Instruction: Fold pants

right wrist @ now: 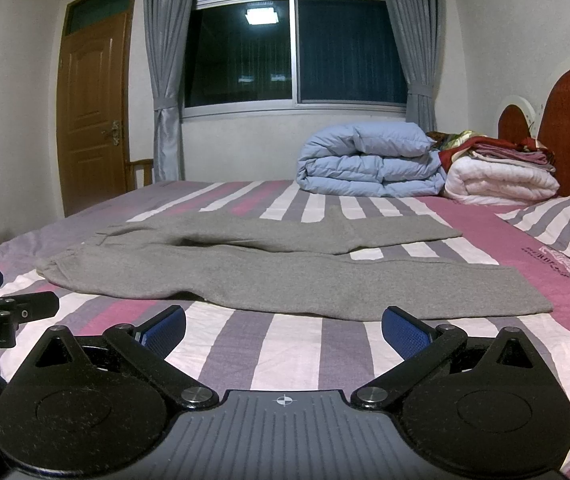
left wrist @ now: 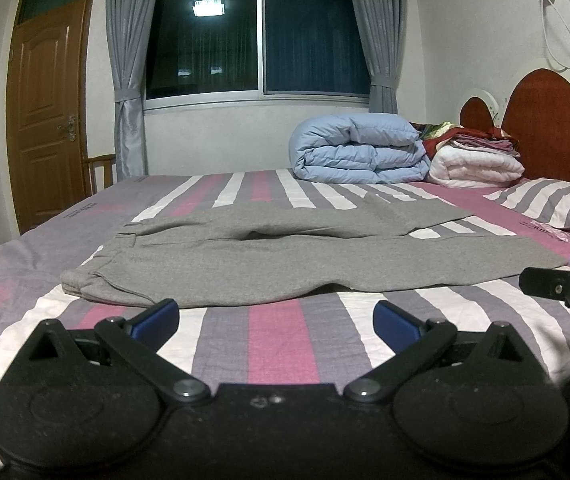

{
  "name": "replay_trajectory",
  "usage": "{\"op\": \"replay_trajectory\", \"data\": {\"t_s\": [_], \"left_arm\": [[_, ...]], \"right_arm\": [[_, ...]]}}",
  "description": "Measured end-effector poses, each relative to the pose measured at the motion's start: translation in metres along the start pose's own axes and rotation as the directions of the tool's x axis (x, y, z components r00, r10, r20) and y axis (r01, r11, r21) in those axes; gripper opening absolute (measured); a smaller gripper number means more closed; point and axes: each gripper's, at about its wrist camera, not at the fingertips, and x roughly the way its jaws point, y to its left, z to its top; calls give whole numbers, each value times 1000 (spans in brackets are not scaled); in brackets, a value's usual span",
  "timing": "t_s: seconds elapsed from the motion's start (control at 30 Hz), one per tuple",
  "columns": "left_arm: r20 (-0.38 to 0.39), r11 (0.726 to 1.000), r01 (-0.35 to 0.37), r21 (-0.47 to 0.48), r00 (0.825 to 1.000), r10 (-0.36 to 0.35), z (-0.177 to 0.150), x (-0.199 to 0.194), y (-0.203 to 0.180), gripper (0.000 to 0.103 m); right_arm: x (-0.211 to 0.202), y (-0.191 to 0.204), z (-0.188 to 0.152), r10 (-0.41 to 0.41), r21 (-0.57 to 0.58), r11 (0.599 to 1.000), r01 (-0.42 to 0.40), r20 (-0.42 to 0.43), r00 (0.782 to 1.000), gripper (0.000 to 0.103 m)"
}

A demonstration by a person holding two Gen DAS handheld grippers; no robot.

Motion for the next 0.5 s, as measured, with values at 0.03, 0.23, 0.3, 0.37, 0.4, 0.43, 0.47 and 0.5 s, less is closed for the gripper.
{"op": "replay_trajectory", "data": {"t_s": [0.03, 0.23, 0.3, 0.37, 0.4, 0.43, 0.47, 0.5], "left_arm": [[0, 1000, 0, 1, 1000, 0, 0, 0, 0, 97], [0, 1000, 0, 0, 1000, 0, 0, 0, 0, 97], [0, 1000, -1, 0, 1000, 1, -1, 2, 0, 97], [-2, 1000, 1, 1, 1000, -1, -1, 2, 0, 97], [0, 1000, 0, 0, 1000, 0, -1, 2, 0, 97], [0, 1000, 0, 0, 1000, 0, -1, 2, 0, 97], [-1, 1000, 0, 0, 1000, 0, -1, 2, 0, 97], [-1, 1000, 0, 1, 1000, 0, -1, 2, 0, 97]], "right_arm": [[0, 0, 0, 0, 0, 1000, 0, -1, 1000, 103], [0, 0, 0, 0, 0, 1000, 0, -1, 1000, 103], [0, 0, 0, 0, 0, 1000, 0, -1, 1000, 103], [0, 0, 0, 1, 0, 1000, -1, -1, 1000, 103], [0, 0, 0, 1, 0, 1000, -1, -1, 1000, 103], [1, 0, 0, 1, 0, 1000, -1, -1, 1000, 103], [1, 0, 0, 0, 0, 1000, 0, -1, 1000, 103], [1, 0, 0, 0, 0, 1000, 0, -1, 1000, 103]]}}
